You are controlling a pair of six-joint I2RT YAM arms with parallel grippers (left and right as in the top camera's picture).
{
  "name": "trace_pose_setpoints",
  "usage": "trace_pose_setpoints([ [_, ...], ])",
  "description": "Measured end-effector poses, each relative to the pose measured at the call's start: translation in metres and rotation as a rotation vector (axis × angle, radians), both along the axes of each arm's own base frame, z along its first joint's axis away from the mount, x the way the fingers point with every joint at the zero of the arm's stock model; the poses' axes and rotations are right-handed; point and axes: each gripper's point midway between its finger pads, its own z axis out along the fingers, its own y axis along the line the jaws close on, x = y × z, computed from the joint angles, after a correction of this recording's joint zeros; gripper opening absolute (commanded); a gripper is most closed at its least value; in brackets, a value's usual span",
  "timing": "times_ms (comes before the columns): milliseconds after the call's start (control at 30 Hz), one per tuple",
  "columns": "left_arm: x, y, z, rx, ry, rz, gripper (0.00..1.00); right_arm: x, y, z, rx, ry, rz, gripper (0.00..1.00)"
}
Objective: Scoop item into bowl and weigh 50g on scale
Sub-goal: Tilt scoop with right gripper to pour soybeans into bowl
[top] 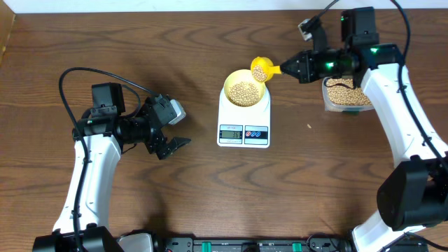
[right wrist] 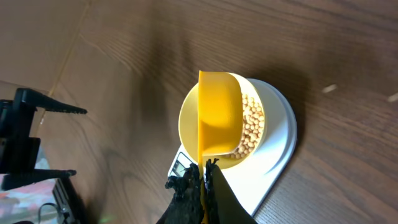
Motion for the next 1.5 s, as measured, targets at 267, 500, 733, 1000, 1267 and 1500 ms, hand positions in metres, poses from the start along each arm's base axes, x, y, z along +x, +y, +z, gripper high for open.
trace_pose_setpoints([
  [267,0.0,0.0,0.0,0.0,0.0,0.0,0.98,0.005,0.011,-0.002,-0.05,-0.047,-0.001,0.01],
  [500,0.0,0.0,0.0,0.0,0.0,0.0,0.97,0.005,0.021,-0.005,-0.088,-0.066,0.005,0.01],
  [733,0.0,0.0,0.0,0.0,0.0,0.0,0.98,0.005,0.028,-0.005,-0.126,-0.124,0.048,0.01],
  [1000,0.0,0.0,0.0,0.0,0.0,0.0,0.98,-0.002,0.046,-0.011,-0.211,-0.209,0.135,0.01],
  [1267,0.0,0.0,0.0,0.0,0.0,0.0,0.98,0.0,0.043,-0.012,-0.235,-0.226,0.138,0.01],
  [1500,0.0,0.0,0.0,0.0,0.0,0.0,0.98,0.001,0.041,-0.013,-0.252,-0.239,0.142,0.01],
])
